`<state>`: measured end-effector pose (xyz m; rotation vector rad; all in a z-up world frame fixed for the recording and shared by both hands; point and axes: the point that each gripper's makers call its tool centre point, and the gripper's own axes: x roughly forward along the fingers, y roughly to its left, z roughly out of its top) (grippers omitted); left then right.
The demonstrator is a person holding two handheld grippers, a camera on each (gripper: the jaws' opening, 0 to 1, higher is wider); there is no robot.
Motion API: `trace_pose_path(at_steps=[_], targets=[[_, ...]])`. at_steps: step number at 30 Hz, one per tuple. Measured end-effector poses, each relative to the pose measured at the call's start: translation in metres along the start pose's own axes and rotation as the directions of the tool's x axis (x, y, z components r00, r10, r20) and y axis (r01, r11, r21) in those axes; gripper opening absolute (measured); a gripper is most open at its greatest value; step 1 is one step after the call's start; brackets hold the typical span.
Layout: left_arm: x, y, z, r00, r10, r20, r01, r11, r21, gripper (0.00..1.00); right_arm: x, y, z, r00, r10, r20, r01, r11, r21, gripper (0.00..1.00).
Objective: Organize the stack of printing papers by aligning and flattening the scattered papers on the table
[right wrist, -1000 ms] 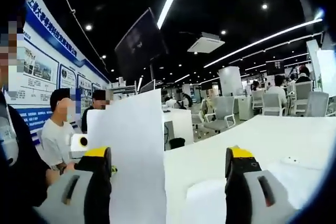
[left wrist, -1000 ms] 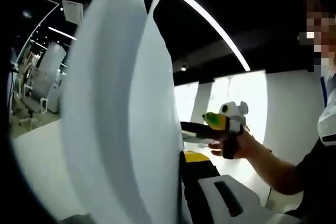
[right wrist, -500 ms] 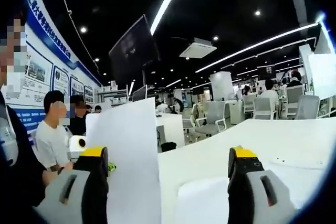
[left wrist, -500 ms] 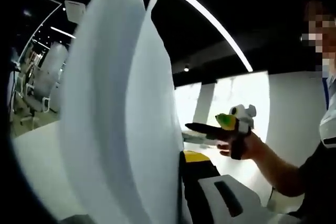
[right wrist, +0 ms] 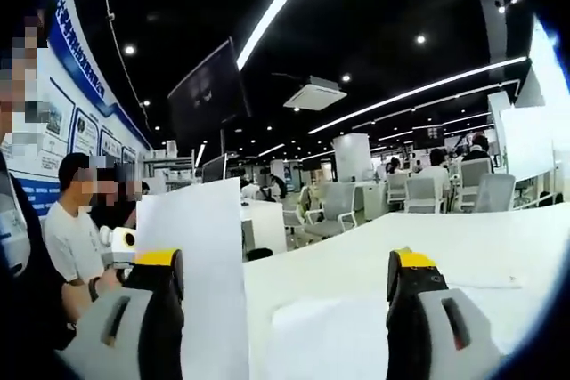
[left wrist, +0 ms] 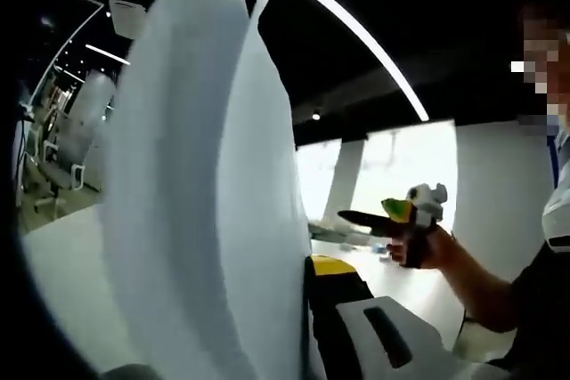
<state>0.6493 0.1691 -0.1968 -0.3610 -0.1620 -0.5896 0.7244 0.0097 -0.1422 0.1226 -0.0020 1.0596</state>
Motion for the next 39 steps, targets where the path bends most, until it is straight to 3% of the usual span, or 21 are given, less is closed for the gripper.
trace_pose_path(at_steps=[15,31,39], targets=[[0.001,0.0,-0.001,1.0,-0.002,-0.011,0.002,1.0,0.004,0.06,-0.041,-0.028,-0.025,0.992,-0.113,-0.054,0.112,0.994,-0.015,0.9],[0.0,0.0,0.0,1.0,0.006,-0.014,-0.006,1.0,0.006,0.06,-0.064,-0.028,-0.039,0.987,-0.149,-0.06,0.149,0.989,-0.002,0.9],[-0.001,0.001,-0.002,1.0,0.006,-0.018,-0.006,1.0,0.005,0.06,-0.078,-0.035,-0.056,0.978,-0.185,-0.091,0.186,0.982,0.002,0.9]])
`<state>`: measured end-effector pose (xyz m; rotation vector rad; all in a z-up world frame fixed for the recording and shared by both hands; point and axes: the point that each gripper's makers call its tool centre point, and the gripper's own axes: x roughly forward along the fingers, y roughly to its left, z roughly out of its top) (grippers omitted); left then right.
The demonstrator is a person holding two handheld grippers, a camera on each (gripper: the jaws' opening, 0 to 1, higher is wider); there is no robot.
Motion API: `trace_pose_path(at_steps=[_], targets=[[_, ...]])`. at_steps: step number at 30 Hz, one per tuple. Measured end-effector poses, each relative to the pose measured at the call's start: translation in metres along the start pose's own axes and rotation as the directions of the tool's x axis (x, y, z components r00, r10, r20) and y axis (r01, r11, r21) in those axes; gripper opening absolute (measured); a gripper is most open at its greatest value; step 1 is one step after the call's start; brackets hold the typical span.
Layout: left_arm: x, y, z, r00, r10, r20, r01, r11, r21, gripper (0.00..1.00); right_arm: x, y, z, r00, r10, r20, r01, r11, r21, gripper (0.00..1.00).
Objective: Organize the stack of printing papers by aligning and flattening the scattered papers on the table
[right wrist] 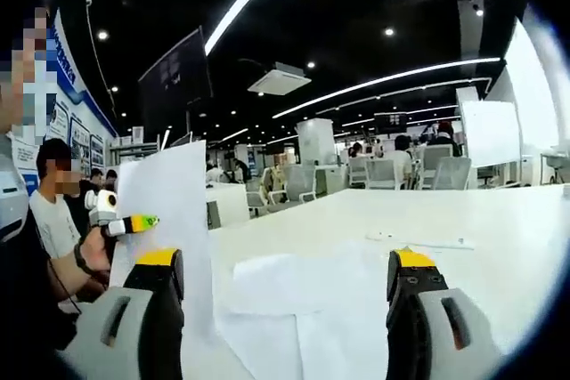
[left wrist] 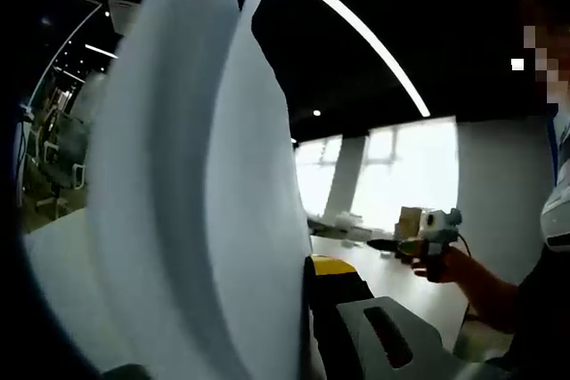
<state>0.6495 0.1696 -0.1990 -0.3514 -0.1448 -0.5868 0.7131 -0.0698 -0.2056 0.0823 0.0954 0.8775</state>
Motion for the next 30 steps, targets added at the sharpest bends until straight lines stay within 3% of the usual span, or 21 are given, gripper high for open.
trace_pose_path(at_steps=[5,30], targets=[[0.0,0.002,-0.004,1.0,0.003,-0.006,-0.003,1.0,-0.007,0.06,-0.007,-0.008,-0.008,1.0,-0.014,0.0,0.014,0.999,0.038,0.9],[0.004,-0.002,-0.003,1.0,-0.005,-0.011,0.006,1.0,0.004,0.06,-0.028,-0.031,-0.038,0.994,-0.085,-0.063,0.089,0.994,0.067,0.9]])
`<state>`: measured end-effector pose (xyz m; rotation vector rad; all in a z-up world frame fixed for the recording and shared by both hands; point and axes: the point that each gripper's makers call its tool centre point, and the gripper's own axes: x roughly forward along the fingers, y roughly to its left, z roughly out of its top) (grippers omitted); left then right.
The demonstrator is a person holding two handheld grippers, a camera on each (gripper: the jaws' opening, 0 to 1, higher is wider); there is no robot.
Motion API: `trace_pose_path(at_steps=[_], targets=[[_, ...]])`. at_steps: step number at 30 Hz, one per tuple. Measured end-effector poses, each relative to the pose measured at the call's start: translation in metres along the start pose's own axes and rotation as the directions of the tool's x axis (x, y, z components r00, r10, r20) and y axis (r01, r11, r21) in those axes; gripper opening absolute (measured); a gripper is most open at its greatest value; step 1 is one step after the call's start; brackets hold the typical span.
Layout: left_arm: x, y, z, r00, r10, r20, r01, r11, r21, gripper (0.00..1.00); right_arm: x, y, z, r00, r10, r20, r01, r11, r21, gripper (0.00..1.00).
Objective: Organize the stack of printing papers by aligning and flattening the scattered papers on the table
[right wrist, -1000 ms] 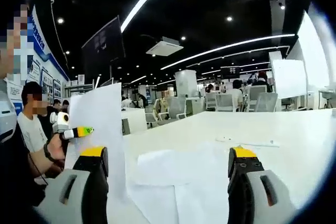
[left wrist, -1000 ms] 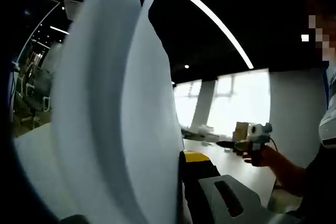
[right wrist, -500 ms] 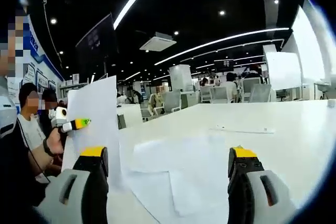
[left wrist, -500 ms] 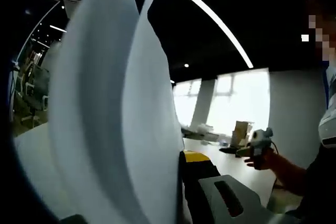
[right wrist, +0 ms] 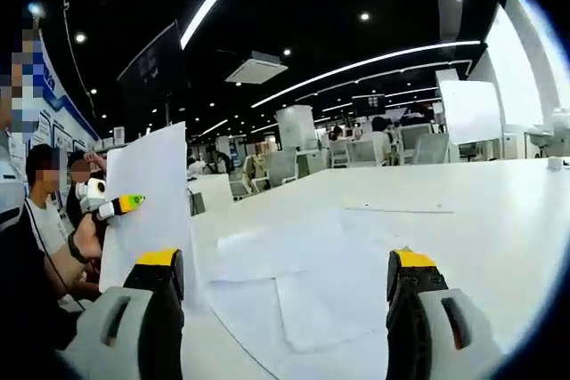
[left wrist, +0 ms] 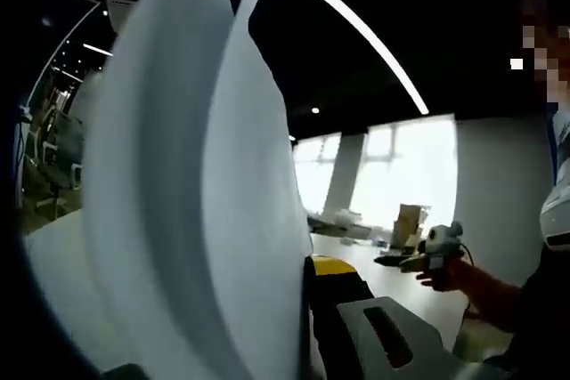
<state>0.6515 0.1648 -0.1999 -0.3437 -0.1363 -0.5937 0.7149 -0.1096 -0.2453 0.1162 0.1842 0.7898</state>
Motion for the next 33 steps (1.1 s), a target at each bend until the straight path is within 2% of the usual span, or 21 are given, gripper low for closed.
trace_pose_path(at_steps=[33], targets=[[0.0,0.001,-0.001,1.0,0.003,0.004,-0.003,1.0,-0.005,0.06,-0.015,-0.038,-0.024,0.995,-0.091,-0.045,0.092,0.995,0.025,0.9]])
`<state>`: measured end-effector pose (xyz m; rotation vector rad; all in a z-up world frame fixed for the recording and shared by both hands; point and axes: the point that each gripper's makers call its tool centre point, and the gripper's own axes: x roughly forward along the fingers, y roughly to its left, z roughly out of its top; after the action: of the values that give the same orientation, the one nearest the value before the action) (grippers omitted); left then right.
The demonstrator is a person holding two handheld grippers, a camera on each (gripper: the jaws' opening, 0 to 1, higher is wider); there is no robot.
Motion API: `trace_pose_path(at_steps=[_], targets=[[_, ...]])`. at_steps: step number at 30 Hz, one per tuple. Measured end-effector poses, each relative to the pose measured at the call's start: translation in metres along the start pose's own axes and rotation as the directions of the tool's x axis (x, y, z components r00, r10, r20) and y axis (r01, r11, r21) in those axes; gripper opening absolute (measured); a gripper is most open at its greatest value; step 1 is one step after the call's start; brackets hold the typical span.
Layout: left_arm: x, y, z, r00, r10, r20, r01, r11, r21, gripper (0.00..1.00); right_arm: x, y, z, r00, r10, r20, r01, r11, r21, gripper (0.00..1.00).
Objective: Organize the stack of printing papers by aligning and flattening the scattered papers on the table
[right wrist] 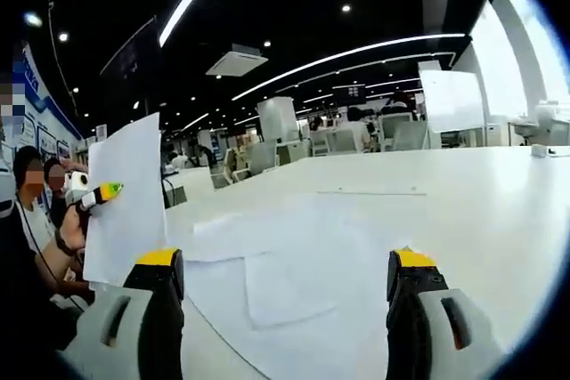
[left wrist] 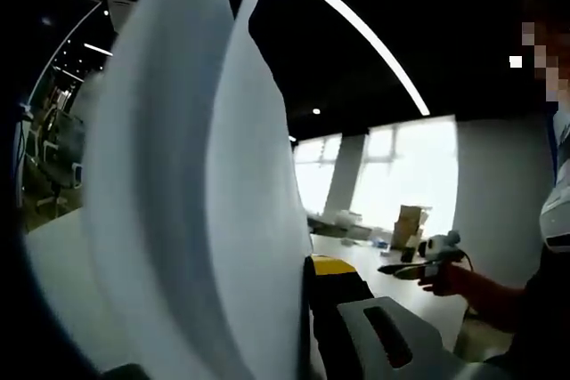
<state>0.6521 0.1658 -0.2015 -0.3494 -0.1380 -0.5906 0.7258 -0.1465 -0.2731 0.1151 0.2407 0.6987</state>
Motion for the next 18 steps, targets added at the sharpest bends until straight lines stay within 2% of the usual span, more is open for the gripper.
trace_pose_path(at_steps=[18], targets=[[0.0,0.001,0.001,1.0,0.003,0.001,-0.003,1.0,0.003,0.06,0.0,-0.018,-0.005,0.999,-0.044,-0.017,0.044,0.999,-0.015,0.9]])
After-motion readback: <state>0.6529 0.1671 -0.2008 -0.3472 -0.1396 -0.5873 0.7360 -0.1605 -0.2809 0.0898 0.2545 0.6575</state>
